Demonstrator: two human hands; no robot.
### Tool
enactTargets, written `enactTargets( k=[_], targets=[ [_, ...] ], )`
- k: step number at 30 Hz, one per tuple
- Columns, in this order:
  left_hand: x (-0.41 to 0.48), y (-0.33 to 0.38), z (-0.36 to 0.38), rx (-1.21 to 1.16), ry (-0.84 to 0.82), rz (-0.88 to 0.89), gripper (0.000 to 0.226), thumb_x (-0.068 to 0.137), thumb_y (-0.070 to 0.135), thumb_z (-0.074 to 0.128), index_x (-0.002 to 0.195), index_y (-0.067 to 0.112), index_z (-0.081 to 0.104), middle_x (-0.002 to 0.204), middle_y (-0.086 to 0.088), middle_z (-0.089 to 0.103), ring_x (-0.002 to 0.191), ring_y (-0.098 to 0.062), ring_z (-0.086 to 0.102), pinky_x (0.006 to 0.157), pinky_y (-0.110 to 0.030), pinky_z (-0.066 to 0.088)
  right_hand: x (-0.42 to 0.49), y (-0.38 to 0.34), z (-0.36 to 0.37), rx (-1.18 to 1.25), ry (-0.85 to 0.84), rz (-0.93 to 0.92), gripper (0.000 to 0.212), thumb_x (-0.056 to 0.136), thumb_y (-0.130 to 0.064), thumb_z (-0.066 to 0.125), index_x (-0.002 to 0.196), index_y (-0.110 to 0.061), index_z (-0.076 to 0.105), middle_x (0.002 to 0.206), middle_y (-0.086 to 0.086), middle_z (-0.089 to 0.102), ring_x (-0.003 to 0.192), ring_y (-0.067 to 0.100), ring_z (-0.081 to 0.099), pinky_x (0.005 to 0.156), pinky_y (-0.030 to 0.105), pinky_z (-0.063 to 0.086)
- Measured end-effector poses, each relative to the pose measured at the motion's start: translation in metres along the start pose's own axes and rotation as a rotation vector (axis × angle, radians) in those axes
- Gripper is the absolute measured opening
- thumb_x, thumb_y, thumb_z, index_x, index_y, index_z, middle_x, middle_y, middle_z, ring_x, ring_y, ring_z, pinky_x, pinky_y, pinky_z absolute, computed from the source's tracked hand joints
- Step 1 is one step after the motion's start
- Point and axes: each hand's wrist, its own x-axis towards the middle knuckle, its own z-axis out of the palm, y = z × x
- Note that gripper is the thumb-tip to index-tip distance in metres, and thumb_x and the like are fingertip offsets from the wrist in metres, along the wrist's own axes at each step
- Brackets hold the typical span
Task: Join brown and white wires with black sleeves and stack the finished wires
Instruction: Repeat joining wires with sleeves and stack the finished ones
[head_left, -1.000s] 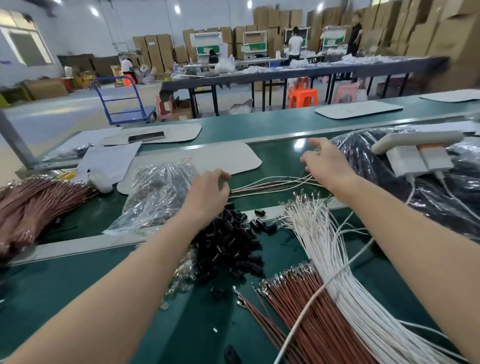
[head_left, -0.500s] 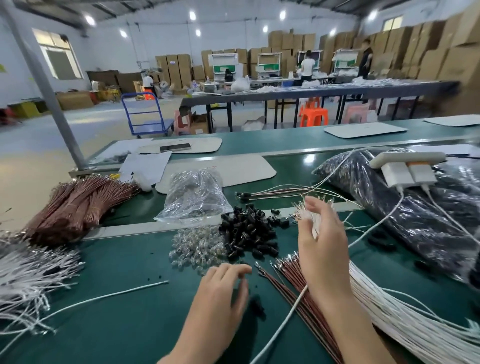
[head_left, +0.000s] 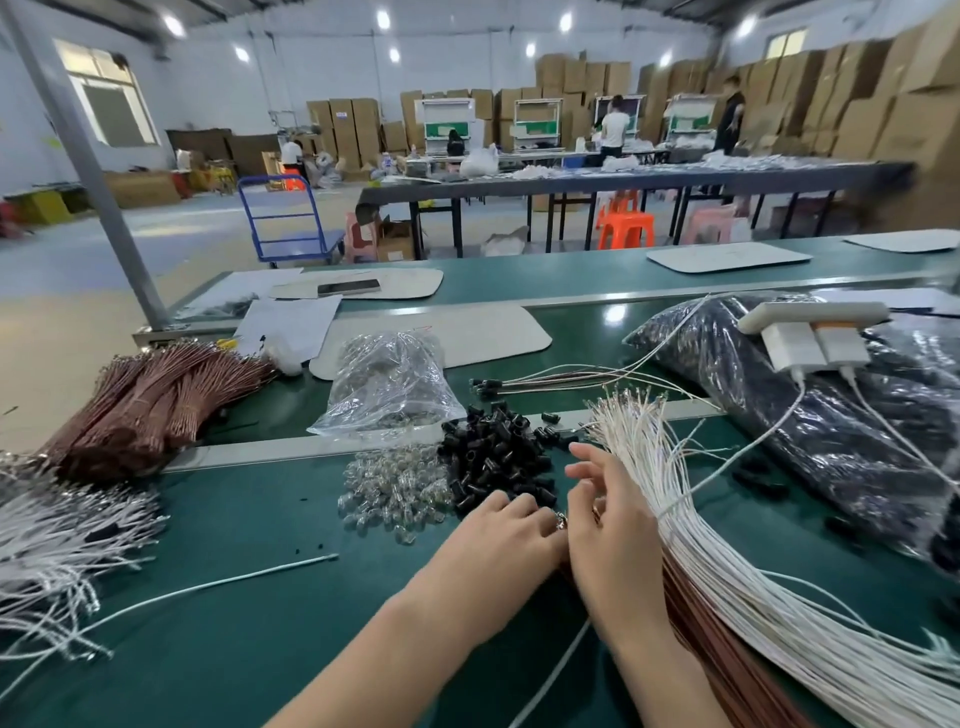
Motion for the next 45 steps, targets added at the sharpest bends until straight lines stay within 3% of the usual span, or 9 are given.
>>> enactTargets(
  k=[7, 16, 21, 24, 27, 31, 34, 38, 45],
  targets=[
    [0.003, -0.022, -0.019, 0.036, 0.132, 0.065, 0.004, 0.095, 0.023, 0.059, 0.099, 0.025, 0.061, 0.097, 0.008, 0.06, 0.093, -0.017, 0.058, 0.08, -0.031, 0.045, 0.0, 0.006, -0.005, 0.069, -0.026, 0.022, 0.032, 0.1, -0.018, 0.048, 0.117, -0.045, 0.056, 0.102, -0.02, 0.064, 0.095, 0.002, 0.062, 0.076, 0.016, 0.046],
    [-0.031, -0.058, -0.041, -0.122, 0.305, -0.255, 0.009, 0.091, 0.027, 0.073, 0.099, 0.026, 0.069, 0.102, 0.011, 0.066, 0.103, -0.019, 0.06, 0.097, -0.033, 0.039, -0.011, 0.002, 0.001, -0.107, -0.384, -0.083, 0.045, 0.098, -0.06, 0.035, 0.134, -0.042, 0.054, 0.097, -0.025, 0.067, 0.093, -0.007, 0.061, 0.079, 0.016, 0.049],
    [-0.048, -0.067, -0.048, -0.079, 0.504, -0.444, 0.015, 0.087, 0.02, 0.077, 0.101, 0.02, 0.072, 0.101, 0.007, 0.07, 0.105, -0.024, 0.06, 0.101, -0.035, 0.033, -0.013, 0.002, 0.002, -0.158, -0.381, -0.188, 0.033, 0.101, -0.049, 0.043, 0.124, -0.039, 0.065, 0.094, -0.031, 0.063, 0.093, -0.005, 0.059, 0.087, 0.022, 0.048],
    [-0.061, -0.061, -0.045, -0.236, 0.665, -0.658, 0.04, 0.091, 0.03, 0.071, 0.128, 0.019, 0.06, 0.129, 0.005, 0.055, 0.127, -0.016, 0.046, 0.111, -0.03, 0.03, -0.013, 0.001, 0.005, -0.113, -0.329, -0.187, 0.031, 0.101, -0.046, 0.042, 0.118, -0.038, 0.066, 0.079, -0.026, 0.062, 0.075, -0.002, 0.059, 0.068, 0.014, 0.043],
    [-0.066, -0.035, -0.034, -0.902, 0.79, -0.89, 0.053, 0.089, 0.052, 0.062, 0.136, 0.035, 0.045, 0.112, 0.025, 0.058, 0.107, 0.003, 0.058, 0.091, -0.01, 0.045, -0.012, -0.002, 0.007, -0.042, -0.253, -0.155, 0.037, 0.098, -0.051, 0.04, 0.117, -0.036, 0.068, 0.089, -0.026, 0.064, 0.07, -0.002, 0.06, 0.059, 0.009, 0.041],
    [-0.061, -0.017, -0.005, -1.401, 0.649, -0.807, 0.028, 0.087, 0.044, 0.061, 0.112, 0.039, 0.07, 0.086, 0.001, 0.072, 0.076, -0.013, 0.065, 0.067, -0.024, 0.052, -0.017, -0.005, 0.009, -0.157, -0.309, -0.269, 0.041, 0.099, -0.054, 0.037, 0.121, -0.037, 0.068, 0.09, -0.028, 0.065, 0.086, 0.001, 0.061, 0.079, 0.021, 0.05],
    [-0.06, -0.016, 0.004, -1.485, 0.719, -0.812, 0.021, 0.091, 0.034, 0.058, 0.098, 0.029, 0.076, 0.08, -0.004, 0.07, 0.069, -0.016, 0.064, 0.058, -0.024, 0.052, -0.019, -0.007, 0.013, -0.275, -0.361, -0.34, 0.04, 0.1, -0.054, 0.041, 0.128, -0.038, 0.065, 0.097, -0.021, 0.066, 0.088, 0.003, 0.057, 0.084, 0.03, 0.05],
    [-0.068, -0.029, 0.011, -1.543, 0.939, -1.047, 0.022, 0.099, 0.029, 0.056, 0.095, 0.019, 0.075, 0.082, -0.001, 0.072, 0.067, -0.013, 0.064, 0.055, -0.022, 0.054, -0.016, -0.004, 0.02, -0.211, -0.39, -0.248, 0.057, 0.097, -0.073, 0.028, 0.144, -0.044, 0.045, 0.117, -0.03, 0.054, 0.113, -0.01, 0.044, 0.098, 0.017, 0.038],
    [-0.077, -0.042, 0.013, -1.622, 1.127, -1.3, 0.017, 0.105, 0.015, 0.052, 0.098, 0.016, 0.068, 0.079, 0.004, 0.07, 0.06, -0.007, 0.064, 0.05, -0.019, 0.053, 0.002, -0.003, 0.038, -0.486, -0.448, -0.244, 0.036, 0.101, -0.049, 0.049, 0.133, -0.037, 0.058, 0.115, -0.017, 0.057, 0.108, 0.006, 0.047, 0.098, 0.025, 0.039]
  ],
)
